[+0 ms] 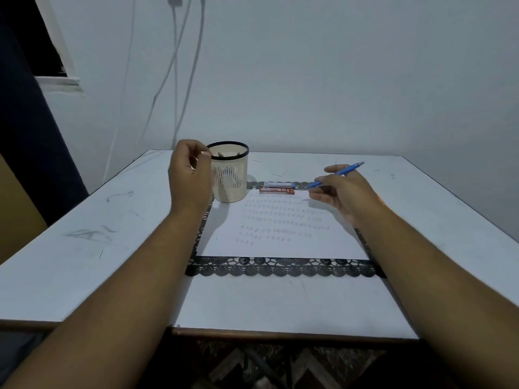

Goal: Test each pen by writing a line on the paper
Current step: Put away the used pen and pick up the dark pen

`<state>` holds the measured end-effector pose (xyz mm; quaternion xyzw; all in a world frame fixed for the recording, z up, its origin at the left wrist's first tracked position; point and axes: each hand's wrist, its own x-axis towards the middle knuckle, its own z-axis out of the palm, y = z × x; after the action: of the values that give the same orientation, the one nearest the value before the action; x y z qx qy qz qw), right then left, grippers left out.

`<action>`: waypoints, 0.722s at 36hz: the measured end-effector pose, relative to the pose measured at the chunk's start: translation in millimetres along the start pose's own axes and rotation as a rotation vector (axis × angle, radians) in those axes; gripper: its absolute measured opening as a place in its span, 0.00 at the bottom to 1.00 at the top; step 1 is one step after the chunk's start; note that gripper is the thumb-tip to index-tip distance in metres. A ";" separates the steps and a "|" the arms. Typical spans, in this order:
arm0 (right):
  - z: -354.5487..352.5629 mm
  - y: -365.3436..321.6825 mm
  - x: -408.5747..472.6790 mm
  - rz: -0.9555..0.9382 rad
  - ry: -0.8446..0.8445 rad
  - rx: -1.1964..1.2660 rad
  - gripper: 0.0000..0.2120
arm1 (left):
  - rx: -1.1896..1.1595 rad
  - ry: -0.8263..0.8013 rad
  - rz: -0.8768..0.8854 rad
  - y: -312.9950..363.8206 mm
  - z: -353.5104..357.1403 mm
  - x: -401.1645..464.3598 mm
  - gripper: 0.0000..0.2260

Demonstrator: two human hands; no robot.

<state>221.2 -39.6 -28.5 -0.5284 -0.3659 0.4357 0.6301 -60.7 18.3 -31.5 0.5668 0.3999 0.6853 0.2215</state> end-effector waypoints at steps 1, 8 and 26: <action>0.6 0.2 0.3 -0.022 0.011 -0.036 0.11 | 0.021 0.006 -0.015 -4.6 1.1 0.6 0.06; 15.1 -4.9 -2.9 -0.130 0.020 0.035 0.03 | 0.193 -0.151 -0.233 -25.4 7.3 -1.8 0.41; 114.8 -62.7 12.0 -0.835 -0.033 -0.405 0.15 | 0.170 -0.281 -0.307 -36.9 15.8 2.4 0.37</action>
<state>129.8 7.6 53.2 -0.4412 -0.6351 0.0731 0.6297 -51.8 46.3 -59.0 0.6056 0.5033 0.5217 0.3282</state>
